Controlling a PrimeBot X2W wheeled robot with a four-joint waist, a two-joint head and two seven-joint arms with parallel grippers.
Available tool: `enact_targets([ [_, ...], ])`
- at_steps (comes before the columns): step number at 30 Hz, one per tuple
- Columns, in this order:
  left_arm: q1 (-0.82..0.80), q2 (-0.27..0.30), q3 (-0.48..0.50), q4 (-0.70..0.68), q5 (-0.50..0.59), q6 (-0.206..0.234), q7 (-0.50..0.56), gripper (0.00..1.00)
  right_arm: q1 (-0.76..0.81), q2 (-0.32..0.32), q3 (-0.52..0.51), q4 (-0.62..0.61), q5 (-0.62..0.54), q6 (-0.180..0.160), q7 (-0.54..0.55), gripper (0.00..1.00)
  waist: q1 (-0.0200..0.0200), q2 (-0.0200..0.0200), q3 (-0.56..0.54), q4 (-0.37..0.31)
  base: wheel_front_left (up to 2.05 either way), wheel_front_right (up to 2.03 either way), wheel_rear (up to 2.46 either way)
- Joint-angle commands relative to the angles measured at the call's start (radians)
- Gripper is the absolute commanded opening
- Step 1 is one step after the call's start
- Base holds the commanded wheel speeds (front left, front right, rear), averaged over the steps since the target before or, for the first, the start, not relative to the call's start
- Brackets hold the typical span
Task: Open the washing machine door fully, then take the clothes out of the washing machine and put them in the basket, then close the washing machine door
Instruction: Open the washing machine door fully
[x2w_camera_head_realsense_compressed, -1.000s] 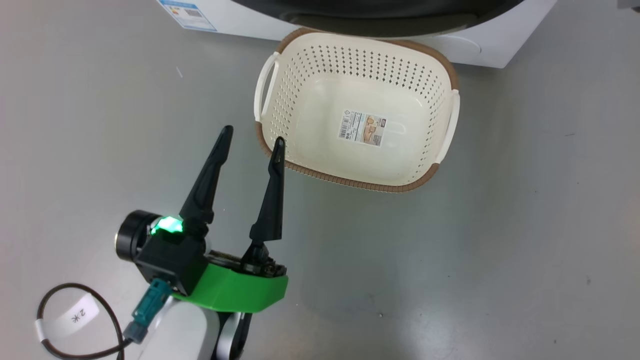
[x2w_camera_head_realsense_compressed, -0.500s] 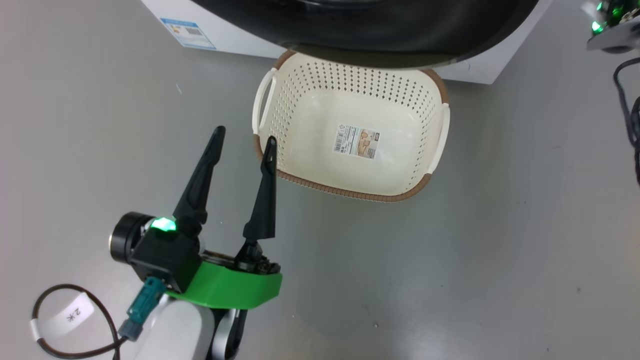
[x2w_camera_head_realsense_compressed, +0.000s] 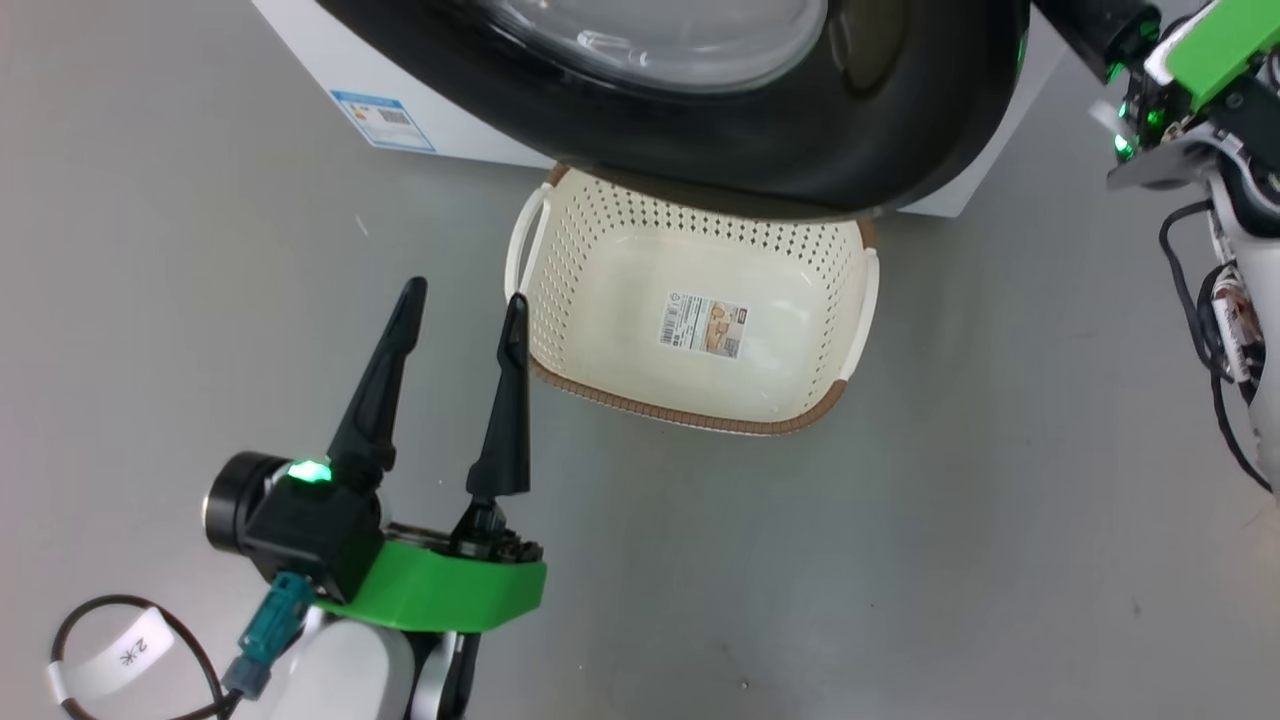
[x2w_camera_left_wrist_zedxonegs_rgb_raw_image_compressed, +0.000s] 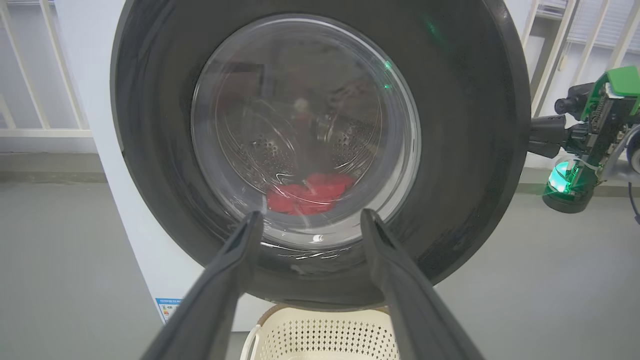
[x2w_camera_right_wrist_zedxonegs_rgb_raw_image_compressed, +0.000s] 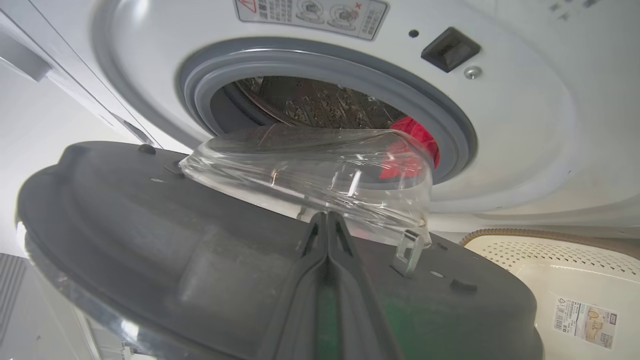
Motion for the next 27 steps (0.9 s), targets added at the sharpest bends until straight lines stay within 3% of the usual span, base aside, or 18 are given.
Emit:
enact_targets([
  [1,0.021,0.015,0.040,-0.025,0.004,0.006,-0.005,1.00,0.041,0.020,0.016,-0.050,0.021,0.008,0.010,0.00,0.0000,0.0000,-0.031,0.009,0.00,0.00,0.00],
  [27,0.103,0.015,0.061,-0.023,-0.018,0.018,-0.005,1.00,0.265,0.018,0.034,-0.154,0.038,0.008,0.043,0.00,0.0000,0.0000,-0.170,0.099,0.00,0.00,0.00],
])
